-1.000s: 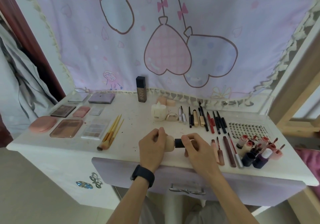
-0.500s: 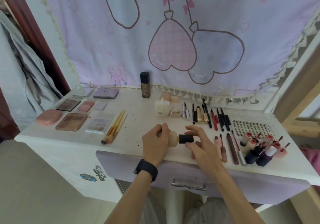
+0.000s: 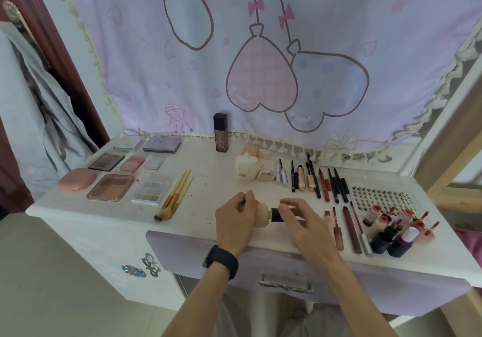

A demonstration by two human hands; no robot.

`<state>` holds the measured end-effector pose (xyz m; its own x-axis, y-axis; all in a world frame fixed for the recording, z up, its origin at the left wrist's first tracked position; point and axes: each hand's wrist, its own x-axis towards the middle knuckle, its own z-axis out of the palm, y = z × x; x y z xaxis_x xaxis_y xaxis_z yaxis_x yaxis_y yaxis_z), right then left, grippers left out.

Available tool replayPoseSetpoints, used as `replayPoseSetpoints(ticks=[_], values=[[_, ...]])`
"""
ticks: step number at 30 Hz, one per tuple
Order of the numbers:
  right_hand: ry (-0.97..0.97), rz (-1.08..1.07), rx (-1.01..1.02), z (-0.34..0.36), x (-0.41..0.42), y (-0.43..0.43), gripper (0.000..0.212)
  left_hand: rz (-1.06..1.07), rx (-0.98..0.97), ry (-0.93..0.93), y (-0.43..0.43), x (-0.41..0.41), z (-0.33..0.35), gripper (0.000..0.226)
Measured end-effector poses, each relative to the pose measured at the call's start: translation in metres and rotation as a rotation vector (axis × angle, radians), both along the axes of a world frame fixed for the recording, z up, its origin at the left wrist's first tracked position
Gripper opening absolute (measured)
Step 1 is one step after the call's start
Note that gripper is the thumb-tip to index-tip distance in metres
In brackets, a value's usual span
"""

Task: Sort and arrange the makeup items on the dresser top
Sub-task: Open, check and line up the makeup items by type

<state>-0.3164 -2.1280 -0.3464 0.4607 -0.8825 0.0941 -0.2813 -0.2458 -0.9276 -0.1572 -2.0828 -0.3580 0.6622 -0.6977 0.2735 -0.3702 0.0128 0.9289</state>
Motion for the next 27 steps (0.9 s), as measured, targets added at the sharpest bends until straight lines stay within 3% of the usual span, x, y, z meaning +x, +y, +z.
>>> replayPoseSetpoints(ticks=[3,8,13,17,20,27], values=[[0.073,-0.007,-0.053,0.002,0.004,0.002,0.035,-0.006,0.002,0.007,0.000,0.000,-0.001,0.036],[0.097,0.062,-0.133,0.005,-0.001,0.006,0.008,-0.019,0.021,0.038,0.002,0.002,0.002,0.037],[0.292,0.137,-0.379,0.028,-0.014,0.000,0.028,-0.067,0.094,0.134,0.003,0.009,0.011,0.040],[0.396,0.197,-0.591,0.050,-0.021,-0.006,0.029,-0.089,0.140,0.279,0.004,0.014,0.022,0.041],[0.564,0.219,-0.699,0.065,-0.022,-0.009,0.040,-0.133,0.147,0.349,0.010,0.014,0.029,0.040],[0.653,0.275,-0.835,0.093,-0.017,-0.012,0.037,-0.211,0.114,0.304,0.022,0.025,0.054,0.052]])
